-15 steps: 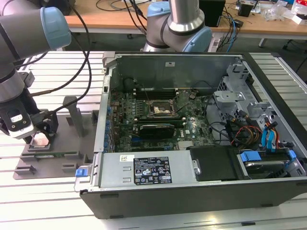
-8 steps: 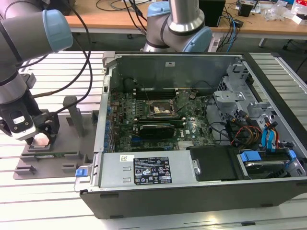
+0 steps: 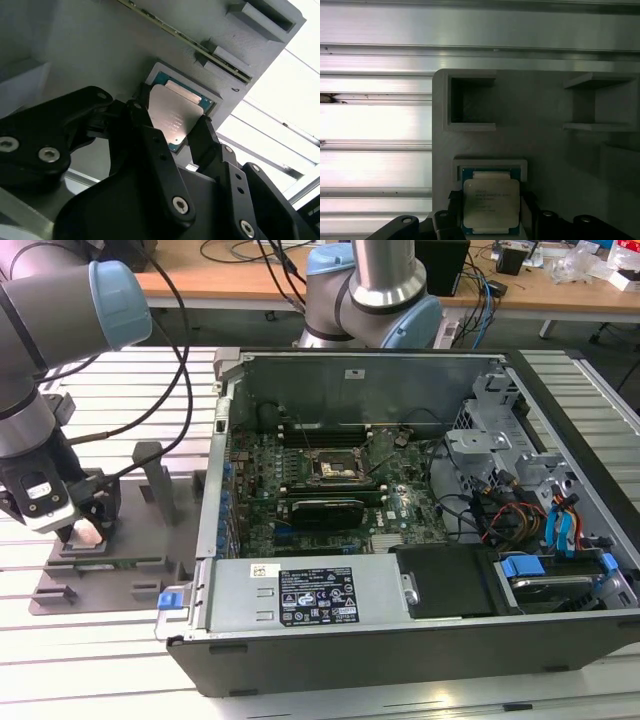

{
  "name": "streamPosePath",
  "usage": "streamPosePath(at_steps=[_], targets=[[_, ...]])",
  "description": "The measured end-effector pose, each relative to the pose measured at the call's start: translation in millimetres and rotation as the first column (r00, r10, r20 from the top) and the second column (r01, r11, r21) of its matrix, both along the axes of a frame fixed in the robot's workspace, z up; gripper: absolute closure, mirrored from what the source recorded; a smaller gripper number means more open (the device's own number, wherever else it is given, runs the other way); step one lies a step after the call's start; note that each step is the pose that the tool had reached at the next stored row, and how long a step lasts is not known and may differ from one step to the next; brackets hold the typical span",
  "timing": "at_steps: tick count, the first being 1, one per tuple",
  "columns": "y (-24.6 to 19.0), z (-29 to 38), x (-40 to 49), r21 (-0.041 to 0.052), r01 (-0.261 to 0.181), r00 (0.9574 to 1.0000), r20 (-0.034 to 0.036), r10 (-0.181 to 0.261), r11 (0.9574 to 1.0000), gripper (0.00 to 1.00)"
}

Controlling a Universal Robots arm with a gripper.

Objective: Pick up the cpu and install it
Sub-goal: 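Pick up the cpu and move it towards the insertion slot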

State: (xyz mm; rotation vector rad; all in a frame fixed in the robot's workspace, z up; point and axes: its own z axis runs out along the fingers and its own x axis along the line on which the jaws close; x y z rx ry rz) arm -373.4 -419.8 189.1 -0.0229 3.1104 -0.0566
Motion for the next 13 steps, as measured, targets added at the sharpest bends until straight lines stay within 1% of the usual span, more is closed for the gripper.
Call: streamPosePath(at_steps=[8, 9, 11, 13], targets=[[0.0, -0.2, 0.1, -0.0002, 0.000, 1.0000, 0.0001, 0.000, 1.0000, 0.45], [0.1, 1.1, 0.1, 0.0001, 0.000, 1.0000, 0.0010, 0.000, 1.0000, 0.45], [0.0, 6.9, 0.2, -0.0005, 0.000, 1.0000, 0.0008, 0.000, 1.0000, 0.45], [0.0, 8.3, 0.2, -0.0003, 0.000, 1.0000, 0.0006, 0.000, 1.0000, 0.45]])
